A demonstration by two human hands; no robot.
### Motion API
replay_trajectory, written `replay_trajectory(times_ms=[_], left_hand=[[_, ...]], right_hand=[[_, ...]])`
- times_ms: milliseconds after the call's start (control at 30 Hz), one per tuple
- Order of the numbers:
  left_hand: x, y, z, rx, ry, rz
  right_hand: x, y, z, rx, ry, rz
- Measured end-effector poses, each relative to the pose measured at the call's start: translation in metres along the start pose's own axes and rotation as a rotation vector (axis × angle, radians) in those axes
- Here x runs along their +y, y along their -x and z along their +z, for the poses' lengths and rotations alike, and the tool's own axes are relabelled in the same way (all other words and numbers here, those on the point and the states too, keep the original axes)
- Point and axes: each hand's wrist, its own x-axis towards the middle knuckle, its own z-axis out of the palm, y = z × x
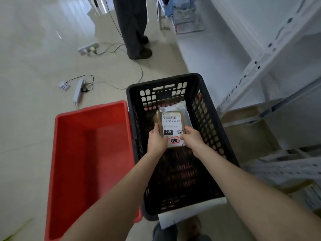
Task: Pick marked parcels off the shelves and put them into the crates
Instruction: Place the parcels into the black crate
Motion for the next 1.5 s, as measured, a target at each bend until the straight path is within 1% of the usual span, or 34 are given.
replay_trajectory(times_ms=[167, 333, 533, 633, 700, 767, 900, 967, 1067, 1167, 1233, 1333, 1500], left_hand=[[-0.004, -0.070, 0.004, 0.071, -0.134, -0.097], [-0.027, -0.130, 0.016, 0.107, -0.156, -0.196], [-0.053, -0.166, 0.025, 0.059, -0.219, -0.280], [-0.058, -0.171, 0.021, 0.006, -0.246, -0.332], [-0.057, -0.169, 0.021, -0.003, -0.273, -0.335], [-0.055, -0.164, 0.022, 0.014, -0.288, -0.301], [-0.051, -0.152, 0.026, -0.011, -0.421, -0.232], [-0.046, -0.142, 0.026, -0.035, -0.511, -0.167], [-0.035, -0.119, 0.020, -0.079, -0.641, -0.068], [-0.020, -0.091, 0.013, -0.108, -0.776, 0.014], [-0.009, -0.071, 0.010, -0.118, -0.820, 0.068], [0.007, -0.042, 0.007, -0.162, -0.873, 0.159], [0.025, -0.004, 0.007, -0.253, -0.983, 0.301]], right_hand=[[-0.012, -0.070, 0.026, -0.073, -0.018, 0.030], [-0.005, -0.126, 0.049, -0.137, 0.001, 0.044], [0.008, -0.159, 0.063, -0.193, 0.028, 0.025], [0.009, -0.160, 0.068, -0.231, 0.058, -0.009], [0.005, -0.156, 0.066, -0.255, 0.036, -0.003], [0.000, -0.153, 0.064, -0.283, 0.002, -0.003], [-0.001, -0.148, 0.061, -0.289, 0.074, -0.016], [-0.001, -0.137, 0.050, -0.239, 0.192, -0.048], [-0.001, -0.120, 0.030, -0.145, 0.425, -0.149], [-0.006, -0.097, 0.015, -0.103, 0.681, -0.234], [-0.008, -0.079, 0.006, -0.074, 0.815, -0.265], [-0.007, -0.048, -0.006, -0.032, 0.906, -0.289], [0.001, 0.010, -0.018, 0.054, 0.937, -0.286]])
